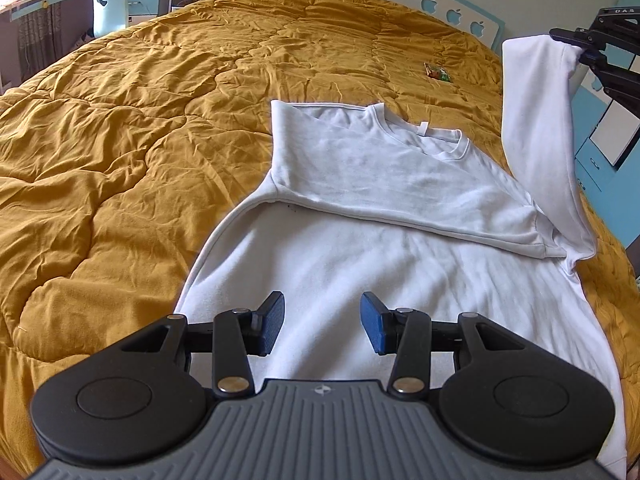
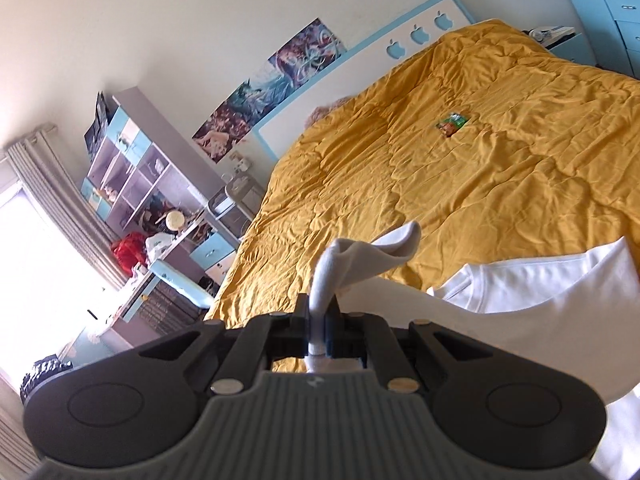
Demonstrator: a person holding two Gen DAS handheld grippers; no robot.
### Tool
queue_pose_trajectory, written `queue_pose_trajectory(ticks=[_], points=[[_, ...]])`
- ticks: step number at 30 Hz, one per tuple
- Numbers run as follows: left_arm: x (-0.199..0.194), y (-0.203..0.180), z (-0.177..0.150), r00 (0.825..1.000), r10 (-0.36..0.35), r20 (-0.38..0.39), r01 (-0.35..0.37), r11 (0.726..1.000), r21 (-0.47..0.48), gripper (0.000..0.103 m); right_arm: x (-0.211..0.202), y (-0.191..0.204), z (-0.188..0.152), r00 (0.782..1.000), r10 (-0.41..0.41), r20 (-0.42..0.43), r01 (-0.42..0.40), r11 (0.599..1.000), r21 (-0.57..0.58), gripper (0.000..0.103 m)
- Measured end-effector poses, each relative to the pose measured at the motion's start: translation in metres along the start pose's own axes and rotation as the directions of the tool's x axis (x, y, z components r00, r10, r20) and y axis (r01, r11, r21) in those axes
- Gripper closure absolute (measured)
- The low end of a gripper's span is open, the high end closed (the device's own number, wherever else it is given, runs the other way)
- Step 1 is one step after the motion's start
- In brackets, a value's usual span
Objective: Fold small clothes
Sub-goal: 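Fold the held sleeve across the body toward the left tool and release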
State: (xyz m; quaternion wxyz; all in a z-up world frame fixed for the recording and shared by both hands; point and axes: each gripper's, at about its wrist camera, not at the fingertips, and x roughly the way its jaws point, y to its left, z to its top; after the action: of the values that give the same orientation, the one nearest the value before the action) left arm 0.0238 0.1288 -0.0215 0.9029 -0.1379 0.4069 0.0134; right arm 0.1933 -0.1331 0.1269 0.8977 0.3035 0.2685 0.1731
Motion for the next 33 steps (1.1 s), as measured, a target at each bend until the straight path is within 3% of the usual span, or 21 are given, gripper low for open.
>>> queue_pose_trajectory(ticks=[8, 14, 19, 23, 25, 27, 29, 33], points=[[-0.009, 0.039, 0.001, 0.999, 0.037, 0.018, -0.036, 0.997, -0.068, 0.051, 0.059, 0.053, -0.057, 0.992, 0.015, -0.125, -0.026, 0.996, -0.089, 0.101], [-0.008, 0.063, -0.003, 0.999, 0.053, -0.008, -0.053, 0.990, -0.127, 0.051, 0.103, 0.061, -0.103, 0.976, -0.034, -0.215, 0.004, 0.991, -0.137, 0.101], [-0.009, 0.070, -0.004, 0.998, 0.058, -0.004, -0.058, 0.990, -0.131, 0.051, 0.136, 0.065, -0.142, 0.954, -0.186, -0.236, 0.096, 0.933, -0.347, 0.101], [-0.008, 0.071, -0.004, 0.999, 0.054, -0.005, -0.054, 0.990, -0.132, 0.051, 0.156, 0.064, -0.176, 0.932, -0.234, -0.277, 0.098, 0.898, -0.429, 0.101], [-0.008, 0.071, -0.004, 0.998, 0.059, -0.005, -0.059, 0.990, -0.128, 0.051, 0.162, 0.070, -0.195, 0.923, -0.267, -0.277, 0.092, 0.853, -0.514, 0.100], [-0.008, 0.071, -0.004, 0.998, 0.062, -0.005, -0.062, 0.990, -0.125, 0.051, 0.166, 0.073, -0.211, 0.909, -0.283, -0.305, 0.062, 0.817, -0.573, 0.092], [-0.008, 0.071, -0.004, 0.998, 0.065, -0.004, -0.065, 0.990, -0.124, 0.051, 0.165, 0.073, -0.219, 0.901, -0.251, -0.354, 0.012, 0.830, -0.558, 0.079], [-0.009, 0.071, -0.004, 0.997, 0.076, -0.004, -0.076, 0.989, -0.125, 0.051, 0.155, 0.076, -0.223, 0.884, -0.110, -0.453, -0.136, 0.869, -0.476, 0.075]])
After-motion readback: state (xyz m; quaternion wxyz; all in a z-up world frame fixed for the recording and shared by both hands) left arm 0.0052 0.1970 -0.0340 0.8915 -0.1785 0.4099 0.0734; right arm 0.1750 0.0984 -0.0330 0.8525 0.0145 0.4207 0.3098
